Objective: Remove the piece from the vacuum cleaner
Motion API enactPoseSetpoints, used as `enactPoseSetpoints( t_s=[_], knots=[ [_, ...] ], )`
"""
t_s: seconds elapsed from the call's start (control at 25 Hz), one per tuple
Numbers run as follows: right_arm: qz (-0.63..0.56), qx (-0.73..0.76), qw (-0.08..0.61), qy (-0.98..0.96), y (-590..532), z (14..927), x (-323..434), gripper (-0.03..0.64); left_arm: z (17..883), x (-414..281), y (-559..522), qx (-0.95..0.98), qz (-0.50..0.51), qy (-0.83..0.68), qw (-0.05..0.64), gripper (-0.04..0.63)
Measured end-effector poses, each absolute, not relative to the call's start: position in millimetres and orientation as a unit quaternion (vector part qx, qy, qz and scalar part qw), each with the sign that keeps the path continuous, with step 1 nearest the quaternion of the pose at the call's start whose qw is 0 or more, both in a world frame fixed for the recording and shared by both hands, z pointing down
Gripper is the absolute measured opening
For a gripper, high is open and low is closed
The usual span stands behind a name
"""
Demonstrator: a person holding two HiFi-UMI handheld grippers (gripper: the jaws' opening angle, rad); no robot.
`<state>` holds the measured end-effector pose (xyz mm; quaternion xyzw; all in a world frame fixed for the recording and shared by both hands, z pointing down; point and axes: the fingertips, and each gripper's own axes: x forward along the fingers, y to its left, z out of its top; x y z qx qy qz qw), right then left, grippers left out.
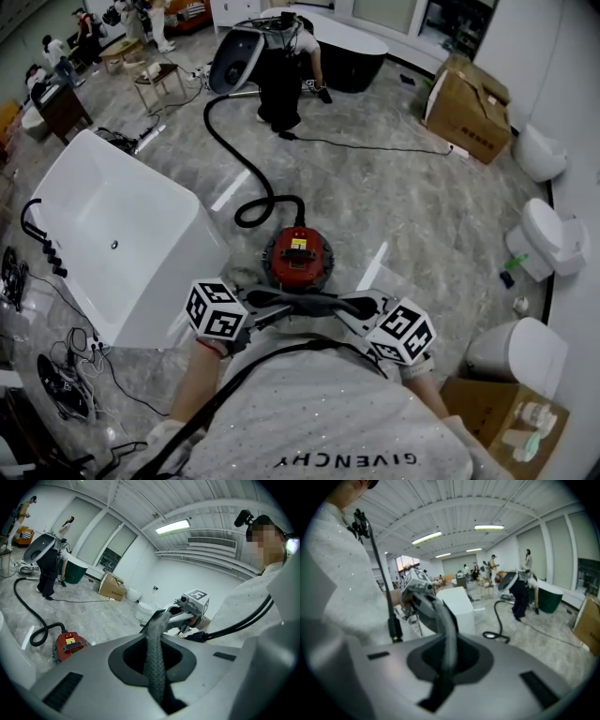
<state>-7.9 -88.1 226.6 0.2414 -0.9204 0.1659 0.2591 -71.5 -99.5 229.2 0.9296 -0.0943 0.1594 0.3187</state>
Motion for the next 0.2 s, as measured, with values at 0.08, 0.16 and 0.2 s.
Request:
enactPoseSetpoints(
  t_s=[0.08, 0.16, 0.2],
  knots=[
    [0.168, 0.241, 0.258, -0.920, -88.5, 227.0, -7.7, 0.026, 230.0, -71.1, -100.1, 0.929, 0.160, -0.094, 0.321, 0.035],
    [0.170, 0.239, 0.257, -0.921, -88.4, 227.1, -7.3, 0.026, 230.3, -70.4, -100.0, 0.928, 0.161, -0.092, 0.325, 0.035],
    [0.171, 0.239, 0.257, -0.921, -88.3, 227.2, -7.1, 0.026, 230.4, -70.1, -100.0, 0.927, 0.161, -0.091, 0.326, 0.035]
  ],
)
